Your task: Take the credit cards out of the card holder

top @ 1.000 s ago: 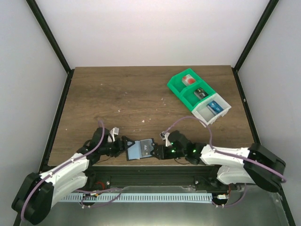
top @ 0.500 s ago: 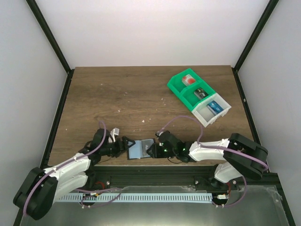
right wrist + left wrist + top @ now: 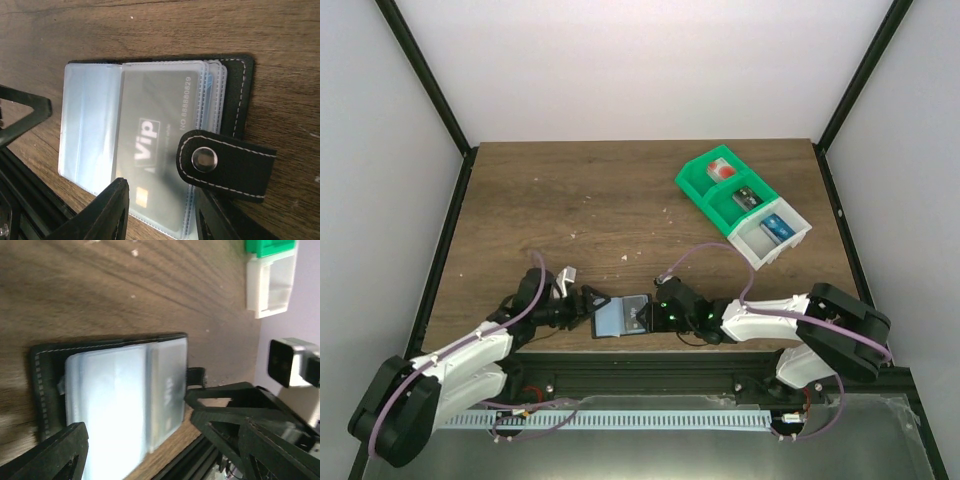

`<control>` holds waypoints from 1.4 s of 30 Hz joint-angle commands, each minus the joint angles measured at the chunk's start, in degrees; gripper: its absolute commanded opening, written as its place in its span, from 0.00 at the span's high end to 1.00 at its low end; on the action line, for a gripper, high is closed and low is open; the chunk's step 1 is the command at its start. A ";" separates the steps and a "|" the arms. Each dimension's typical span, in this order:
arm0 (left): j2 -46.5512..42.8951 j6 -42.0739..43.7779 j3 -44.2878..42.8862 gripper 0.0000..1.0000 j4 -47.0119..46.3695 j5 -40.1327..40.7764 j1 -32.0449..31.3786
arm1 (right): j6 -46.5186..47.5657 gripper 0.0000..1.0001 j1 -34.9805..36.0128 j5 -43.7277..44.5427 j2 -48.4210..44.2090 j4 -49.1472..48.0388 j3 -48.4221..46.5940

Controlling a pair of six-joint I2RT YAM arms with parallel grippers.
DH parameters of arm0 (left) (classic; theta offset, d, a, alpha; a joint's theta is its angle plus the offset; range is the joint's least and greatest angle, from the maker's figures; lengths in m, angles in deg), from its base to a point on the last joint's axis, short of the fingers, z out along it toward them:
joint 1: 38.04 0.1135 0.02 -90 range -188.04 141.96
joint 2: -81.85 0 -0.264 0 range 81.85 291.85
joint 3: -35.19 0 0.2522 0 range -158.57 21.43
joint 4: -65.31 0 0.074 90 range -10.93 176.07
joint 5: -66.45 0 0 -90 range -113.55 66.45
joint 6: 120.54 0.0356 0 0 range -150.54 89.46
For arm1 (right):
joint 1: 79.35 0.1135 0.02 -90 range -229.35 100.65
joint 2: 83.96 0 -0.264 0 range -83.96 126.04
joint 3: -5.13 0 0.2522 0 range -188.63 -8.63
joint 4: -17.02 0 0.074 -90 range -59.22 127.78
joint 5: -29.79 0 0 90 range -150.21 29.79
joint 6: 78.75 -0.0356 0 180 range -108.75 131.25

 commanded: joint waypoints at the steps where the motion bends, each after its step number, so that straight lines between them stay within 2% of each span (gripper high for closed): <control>1: -2.72 -0.05 -2.63 0.16 2.41 -0.96 -0.08 | -0.42 0.62 0.22 1.76 0.46 1.13 -1.01; 19: 4.81 0.17 3.01 0.16 -4.87 -3.44 -0.77 | -1.26 0.62 0.26 -1.75 0.49 -4.95 0.87; 28: 4.06 0.74 2.48 0.16 -3.62 -2.44 -0.96 | -2.35 0.62 0.10 -1.88 2.18 -4.38 0.06; 42: 5.54 0.29 1.98 0.16 -3.96 -2.81 -1.19 | -4.27 0.61 -0.18 -4.30 -2.50 -10.59 2.97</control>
